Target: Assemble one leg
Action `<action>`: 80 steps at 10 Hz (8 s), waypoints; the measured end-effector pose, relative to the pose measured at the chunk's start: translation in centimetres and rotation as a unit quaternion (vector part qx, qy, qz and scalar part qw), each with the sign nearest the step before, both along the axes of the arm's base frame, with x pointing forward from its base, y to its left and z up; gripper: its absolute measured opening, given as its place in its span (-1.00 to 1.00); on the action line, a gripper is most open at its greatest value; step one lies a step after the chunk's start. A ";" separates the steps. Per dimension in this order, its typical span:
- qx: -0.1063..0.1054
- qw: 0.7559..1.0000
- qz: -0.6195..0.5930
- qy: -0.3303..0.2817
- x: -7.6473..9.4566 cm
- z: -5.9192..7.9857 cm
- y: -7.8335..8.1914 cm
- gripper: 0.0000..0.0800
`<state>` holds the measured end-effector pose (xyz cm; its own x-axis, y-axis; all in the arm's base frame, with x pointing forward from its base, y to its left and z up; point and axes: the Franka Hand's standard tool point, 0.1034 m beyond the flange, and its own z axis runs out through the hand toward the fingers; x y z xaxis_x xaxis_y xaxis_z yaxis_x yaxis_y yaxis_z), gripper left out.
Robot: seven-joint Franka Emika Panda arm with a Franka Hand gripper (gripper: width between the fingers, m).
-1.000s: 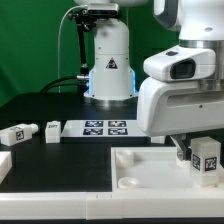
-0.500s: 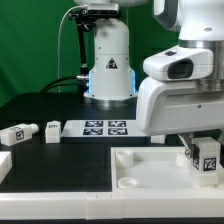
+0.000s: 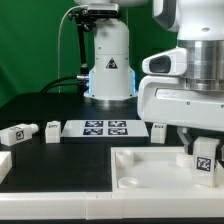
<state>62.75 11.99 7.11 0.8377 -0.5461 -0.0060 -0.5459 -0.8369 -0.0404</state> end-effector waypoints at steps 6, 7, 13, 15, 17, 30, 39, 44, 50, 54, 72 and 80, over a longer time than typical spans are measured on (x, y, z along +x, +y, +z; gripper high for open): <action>0.012 0.935 -0.353 0.016 0.0 -0.2 0.2 -0.27; 0.012 0.942 -0.334 0.015 0.0 -0.1 0.2 -0.26; 0.007 0.996 -0.093 0.005 -0.1 -0.2 0.3 0.60; 0.005 0.999 0.041 0.001 -0.1 0.0 0.5 0.62; 0.002 0.986 0.165 -0.004 -0.2 0.0 0.6 0.62; -0.013 0.953 0.303 -0.005 -0.2 -0.3 0.2 -0.28; 0.003 0.978 -0.208 0.009 -0.3 -0.3 0.2 -0.27; 0.007 0.949 -0.316 0.014 -0.2 -0.3 0.2 0.19; -0.003 1.000 0.000 0.001 -0.3 -0.3 0.3 0.62; -0.018 0.955 0.296 -0.002 -0.5 -0.3 1.1 0.62; -0.033 0.999 0.030 0.005 -0.3 0.0 -0.8 -0.26; -0.067 0.989 -0.133 0.009 -0.8 0.1 -2.9 0.54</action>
Offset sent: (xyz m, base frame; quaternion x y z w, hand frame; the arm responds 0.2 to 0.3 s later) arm 0.0012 0.0002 -0.0011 -0.0067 0.0031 0.3348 0.9423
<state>61.91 9.14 7.20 0.6651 -0.7437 0.0671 -0.7466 -0.6612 0.0729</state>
